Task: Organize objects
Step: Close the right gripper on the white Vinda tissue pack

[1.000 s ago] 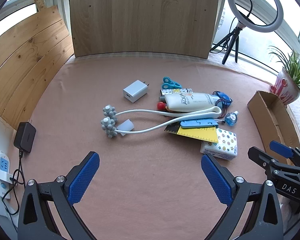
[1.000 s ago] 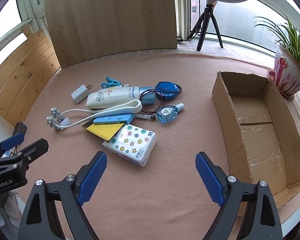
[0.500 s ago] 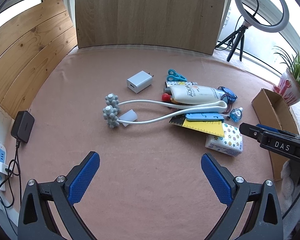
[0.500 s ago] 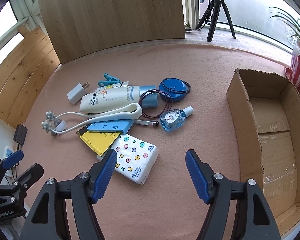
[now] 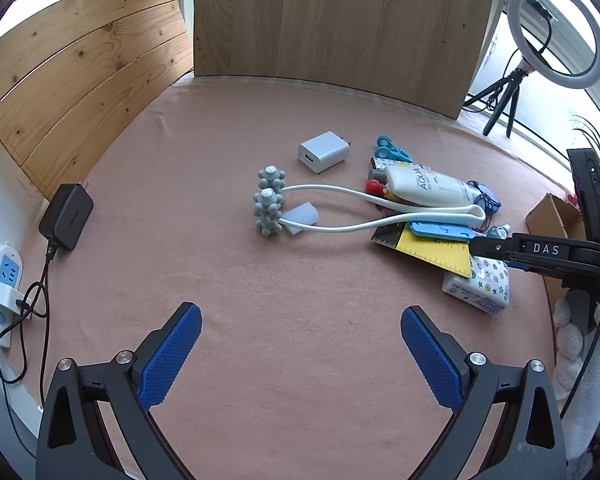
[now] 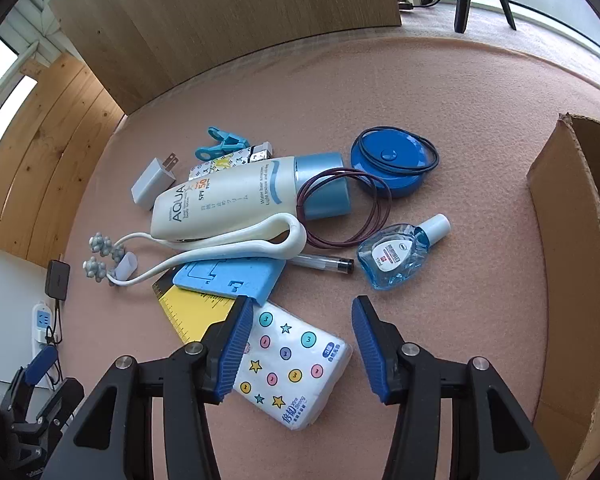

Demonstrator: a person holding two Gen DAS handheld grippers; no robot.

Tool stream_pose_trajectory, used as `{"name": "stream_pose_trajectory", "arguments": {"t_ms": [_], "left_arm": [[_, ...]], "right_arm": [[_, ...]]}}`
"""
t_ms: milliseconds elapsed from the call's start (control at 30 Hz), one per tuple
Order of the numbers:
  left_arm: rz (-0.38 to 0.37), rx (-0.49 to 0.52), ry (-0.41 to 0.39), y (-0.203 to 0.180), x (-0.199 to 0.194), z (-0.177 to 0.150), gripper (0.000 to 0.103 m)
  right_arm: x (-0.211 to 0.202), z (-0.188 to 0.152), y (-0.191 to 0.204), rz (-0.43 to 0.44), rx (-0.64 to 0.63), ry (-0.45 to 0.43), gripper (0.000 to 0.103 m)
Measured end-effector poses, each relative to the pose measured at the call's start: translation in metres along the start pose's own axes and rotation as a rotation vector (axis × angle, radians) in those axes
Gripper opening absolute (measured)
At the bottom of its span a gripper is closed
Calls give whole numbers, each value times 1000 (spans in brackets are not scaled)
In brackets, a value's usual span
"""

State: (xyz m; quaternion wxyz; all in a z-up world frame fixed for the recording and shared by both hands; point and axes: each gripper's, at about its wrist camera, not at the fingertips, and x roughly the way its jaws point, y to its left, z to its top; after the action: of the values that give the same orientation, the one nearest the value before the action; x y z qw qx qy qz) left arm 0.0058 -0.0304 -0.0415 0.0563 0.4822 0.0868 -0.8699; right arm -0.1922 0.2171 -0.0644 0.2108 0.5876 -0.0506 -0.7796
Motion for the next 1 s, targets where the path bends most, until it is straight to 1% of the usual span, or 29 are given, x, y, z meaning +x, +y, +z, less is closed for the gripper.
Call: {"name": "stream_pose_trajectory", "arguments": {"t_ms": [200,300,400,500,600,633,733,833,933,1000], "left_arm": [[3,-10,6,0,1,-2,101],[-3,-6,9,-3,2,-1,101],[-9,-2,14,-6,3,-1,100],[-20,2,23,-8,6,-1,99],[-40,8,36,-12,9,-3,96],[-46,13,40,-14,10,-4,94],[-65,29,52,-21,13,-6,90],[-105,29,70,-27,15,-8,85],[-170,35,97,-36,18,-10,83],[-217,41,115,-45,21,-9,80]], "right_arm": [[4,-4,2,43,4,27,48],[5,-10,-1,87,34,53,48],[3,-18,0,106,40,63,48],[1,-27,3,123,38,77,48],[0,-37,8,140,21,97,48],[1,-40,11,149,14,107,46],[0,-49,19,186,-23,138,38],[-2,-51,22,190,-40,133,33],[-5,-47,15,175,-12,113,32],[-7,-44,9,185,18,110,32]]}}
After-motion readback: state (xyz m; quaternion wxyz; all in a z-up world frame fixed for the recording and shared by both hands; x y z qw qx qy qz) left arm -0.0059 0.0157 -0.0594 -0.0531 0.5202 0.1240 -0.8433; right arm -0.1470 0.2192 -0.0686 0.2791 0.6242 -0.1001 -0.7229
